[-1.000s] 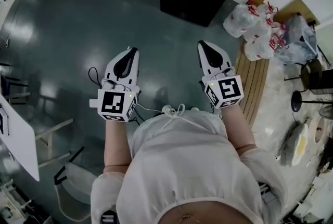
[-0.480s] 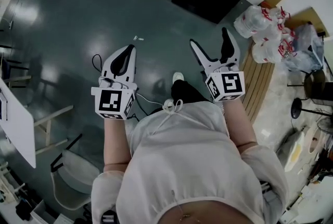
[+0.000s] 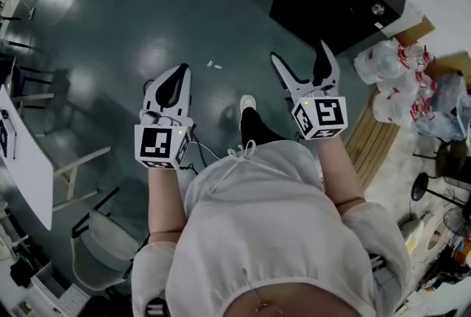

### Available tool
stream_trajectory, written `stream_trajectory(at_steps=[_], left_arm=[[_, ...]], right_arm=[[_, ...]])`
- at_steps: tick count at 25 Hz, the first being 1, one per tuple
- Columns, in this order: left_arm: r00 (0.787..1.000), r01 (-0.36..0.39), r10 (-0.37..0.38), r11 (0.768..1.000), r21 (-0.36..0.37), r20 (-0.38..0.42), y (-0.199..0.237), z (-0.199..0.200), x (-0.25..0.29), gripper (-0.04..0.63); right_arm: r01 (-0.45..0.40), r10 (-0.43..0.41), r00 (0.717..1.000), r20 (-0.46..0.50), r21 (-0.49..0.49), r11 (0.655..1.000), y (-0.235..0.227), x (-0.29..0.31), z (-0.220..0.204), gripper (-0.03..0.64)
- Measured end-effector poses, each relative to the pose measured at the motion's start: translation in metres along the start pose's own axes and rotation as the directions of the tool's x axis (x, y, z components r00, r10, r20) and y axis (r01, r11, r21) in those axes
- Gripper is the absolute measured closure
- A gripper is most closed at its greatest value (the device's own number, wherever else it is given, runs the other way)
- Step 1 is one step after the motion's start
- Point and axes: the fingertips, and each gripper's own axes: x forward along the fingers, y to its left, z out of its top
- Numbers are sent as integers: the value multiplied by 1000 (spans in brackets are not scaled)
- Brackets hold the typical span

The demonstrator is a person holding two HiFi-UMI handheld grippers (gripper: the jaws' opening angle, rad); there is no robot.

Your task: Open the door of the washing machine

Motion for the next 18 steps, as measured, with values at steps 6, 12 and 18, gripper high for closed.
stream_trajectory(at_steps=[6, 12, 18], left_arm=[[1000, 3, -3, 1000, 7, 4, 59, 21, 110, 574], [999, 36, -37, 999, 23, 16, 96, 40, 205, 574], [993, 120, -120, 992, 37, -4, 113, 43, 289, 574]], right_arm=[[20, -19, 1000, -20, 22, 1000, -51, 117, 6, 158], [40, -39, 999, -32, 27, 999, -95, 201, 11, 158], [110, -107, 992, -73, 41, 993, -140, 256, 2, 160]])
